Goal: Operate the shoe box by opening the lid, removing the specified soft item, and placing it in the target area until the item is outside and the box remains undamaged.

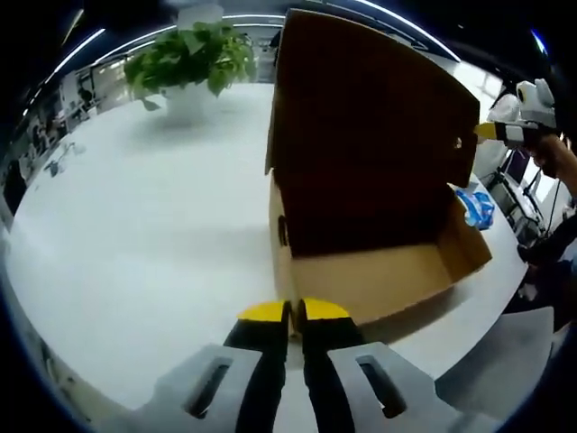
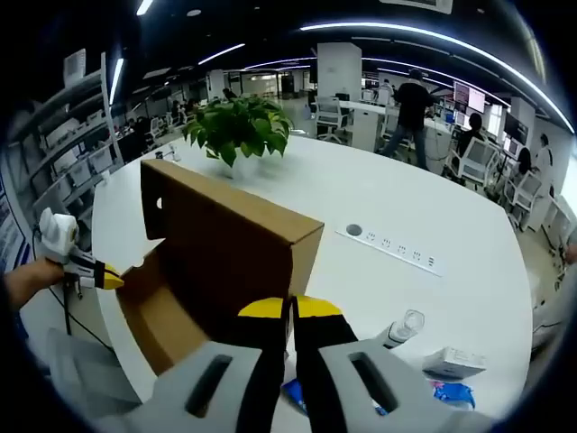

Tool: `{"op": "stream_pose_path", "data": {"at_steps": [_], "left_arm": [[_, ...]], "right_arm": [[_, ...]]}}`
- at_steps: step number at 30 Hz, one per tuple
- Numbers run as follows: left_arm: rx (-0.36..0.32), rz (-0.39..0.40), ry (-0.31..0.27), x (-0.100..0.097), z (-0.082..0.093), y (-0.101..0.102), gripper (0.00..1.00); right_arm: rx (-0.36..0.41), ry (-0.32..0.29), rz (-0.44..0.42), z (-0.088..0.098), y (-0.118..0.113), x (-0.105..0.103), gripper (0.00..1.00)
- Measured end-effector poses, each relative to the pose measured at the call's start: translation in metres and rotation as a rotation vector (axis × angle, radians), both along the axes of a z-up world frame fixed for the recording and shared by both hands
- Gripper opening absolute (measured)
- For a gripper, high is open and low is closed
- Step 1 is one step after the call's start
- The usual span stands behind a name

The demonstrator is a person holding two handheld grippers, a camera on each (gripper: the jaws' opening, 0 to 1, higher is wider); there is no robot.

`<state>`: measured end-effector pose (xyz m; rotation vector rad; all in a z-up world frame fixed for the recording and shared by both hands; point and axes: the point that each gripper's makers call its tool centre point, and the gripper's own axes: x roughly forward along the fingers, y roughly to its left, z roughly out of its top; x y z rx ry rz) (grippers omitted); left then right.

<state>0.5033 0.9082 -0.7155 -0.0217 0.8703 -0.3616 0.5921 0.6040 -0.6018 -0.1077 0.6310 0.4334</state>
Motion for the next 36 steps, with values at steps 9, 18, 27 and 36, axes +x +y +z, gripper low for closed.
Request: {"op": "stream_pose_path", "data": {"at_steps": [9, 18, 27, 36], "left_arm": [[-0.015, 0.001, -0.014, 0.000, 0.000, 0.000, 0.02], [-0.033, 0.001, -0.027, -0.002, -0.001, -0.002, 0.03], [-0.034, 0.000, -0.039, -0.002, -0.001, -0.002, 0.04], [-0.042, 0.024, -0.073, -0.001, 0.011, 0.002, 0.12]], "right_arm": [[0.018, -0.031, -0.017, -0.001, 0.002, -0.019, 0.01], [0.016, -0.075, -0.020, -0.005, 0.004, -0.035, 0.01], [0.013, -0.100, -0.029, -0.009, 0.005, -0.047, 0.02], [0.022, -0.123, -0.024, -0.014, 0.007, -0.061, 0.03]]}}
